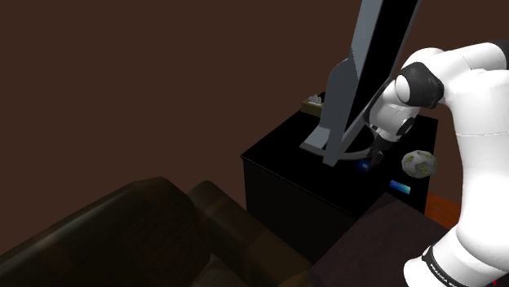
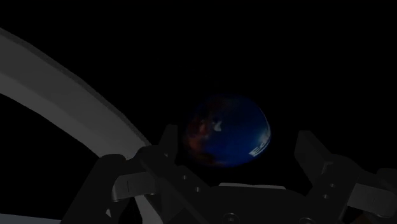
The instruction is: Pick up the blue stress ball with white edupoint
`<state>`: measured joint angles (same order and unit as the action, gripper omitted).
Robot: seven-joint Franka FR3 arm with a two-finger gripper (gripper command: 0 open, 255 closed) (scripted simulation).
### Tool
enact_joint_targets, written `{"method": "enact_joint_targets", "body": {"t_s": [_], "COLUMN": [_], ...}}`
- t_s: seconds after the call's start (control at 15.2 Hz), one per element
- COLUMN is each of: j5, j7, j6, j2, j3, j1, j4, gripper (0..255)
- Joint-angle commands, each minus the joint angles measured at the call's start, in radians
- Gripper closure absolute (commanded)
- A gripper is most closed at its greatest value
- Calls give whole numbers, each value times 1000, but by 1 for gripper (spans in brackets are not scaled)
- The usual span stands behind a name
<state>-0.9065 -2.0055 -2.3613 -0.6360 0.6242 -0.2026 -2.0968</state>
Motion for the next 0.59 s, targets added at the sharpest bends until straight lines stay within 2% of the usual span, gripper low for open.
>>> {"method": "enact_joint_targets", "body": {"t_s": [0.0,0.2,0.33,0.4,0.53], "j5": [-23,-58,-58,-58,-58], "j7": [-19,-45,-45,-45,-45], "j6": [-9,-27,-27,-27,-27], "j2": [-28,-71,-71,-71,-70], "j3": [-19,-47,-48,-47,-47], "j1": [-17,-39,-39,-39,-39], "j4": [13,31,31,31,31], "gripper": [0,0,0,255,255]}}
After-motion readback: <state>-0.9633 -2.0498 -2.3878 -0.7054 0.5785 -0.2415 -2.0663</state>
